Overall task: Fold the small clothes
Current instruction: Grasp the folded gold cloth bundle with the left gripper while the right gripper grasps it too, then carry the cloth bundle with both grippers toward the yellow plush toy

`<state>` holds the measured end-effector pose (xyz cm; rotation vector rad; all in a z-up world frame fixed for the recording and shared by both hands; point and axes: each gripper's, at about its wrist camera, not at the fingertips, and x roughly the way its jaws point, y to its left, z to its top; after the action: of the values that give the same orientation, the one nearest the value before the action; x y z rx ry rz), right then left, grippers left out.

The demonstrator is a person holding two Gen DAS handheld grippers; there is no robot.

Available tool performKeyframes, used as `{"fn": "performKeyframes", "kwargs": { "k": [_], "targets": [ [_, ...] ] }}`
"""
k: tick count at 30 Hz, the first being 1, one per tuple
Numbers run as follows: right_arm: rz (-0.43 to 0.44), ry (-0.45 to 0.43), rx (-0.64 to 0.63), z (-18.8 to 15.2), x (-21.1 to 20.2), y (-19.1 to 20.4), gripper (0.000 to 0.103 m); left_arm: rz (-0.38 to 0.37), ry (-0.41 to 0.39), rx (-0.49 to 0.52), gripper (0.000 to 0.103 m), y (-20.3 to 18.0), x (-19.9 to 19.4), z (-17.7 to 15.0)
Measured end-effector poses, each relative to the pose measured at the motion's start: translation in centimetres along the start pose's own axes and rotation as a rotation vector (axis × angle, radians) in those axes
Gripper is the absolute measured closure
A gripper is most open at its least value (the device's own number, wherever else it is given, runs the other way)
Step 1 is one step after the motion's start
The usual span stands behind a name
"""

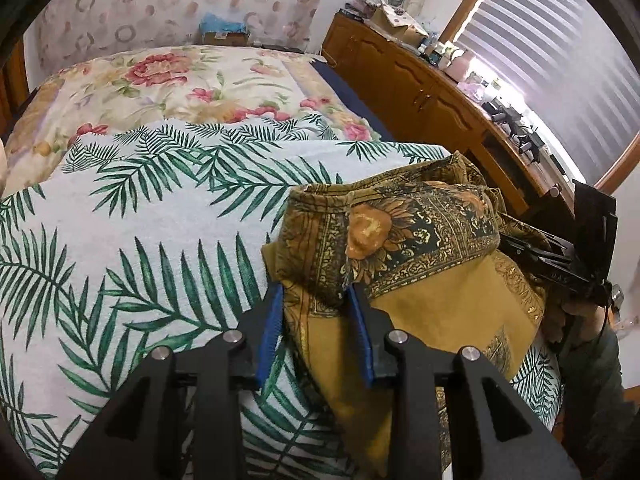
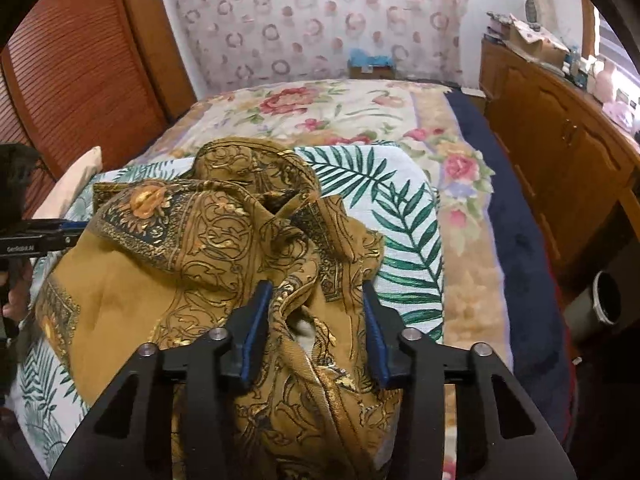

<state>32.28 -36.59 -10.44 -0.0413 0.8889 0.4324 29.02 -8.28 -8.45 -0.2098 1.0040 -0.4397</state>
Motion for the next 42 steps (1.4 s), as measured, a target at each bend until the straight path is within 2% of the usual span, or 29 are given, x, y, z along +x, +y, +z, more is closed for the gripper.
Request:
{"fn": "performKeyframes", "kwargs": {
  "k": [2,4,7,12,19,30,42],
  "targets": [
    [0.009,-0.001,-0.003,-0.1,-0.1,0.0,0.07,-0.019,-0.015,0.0,0.08,0.1,-0.1,-0.2],
    [0.024,-0.01,-0.004,-0.1,-0.3,0.1,0.082,-0.054,-0.026,-0.01,0.095,0.2,-0.3,-0.3],
    [0.014,-0.046,-0.009,-0.2,-0.9,0.5,0.087,-0.079,-0.073,0.009,0.099,-0.2,-1.6,-0.6],
    [0.009,-0.131,-0.029,0.2,-3.2,1.7,0.09,-0.094,-0.177,0.056,0.1,-1.6,-5.2,-0.4],
    [0.012,-0.233,-0.096,2.1,-6.1,5.2,0.091,-0.046,-0.292,0.109,0.1,-1.9,-10.5,-0.7],
    [0.088,-0.243,-0.191,5.7,-5.1,11.4,0.091,0.044,-0.376,0.097,0.1,1.5,-16.3,-2.8],
    [0.181,-0.273,-0.344,10.9,-3.3,20.2,0.091,0.148,-0.503,0.01,0.1,7.5,-22.5,-5.8]
  ]
}}
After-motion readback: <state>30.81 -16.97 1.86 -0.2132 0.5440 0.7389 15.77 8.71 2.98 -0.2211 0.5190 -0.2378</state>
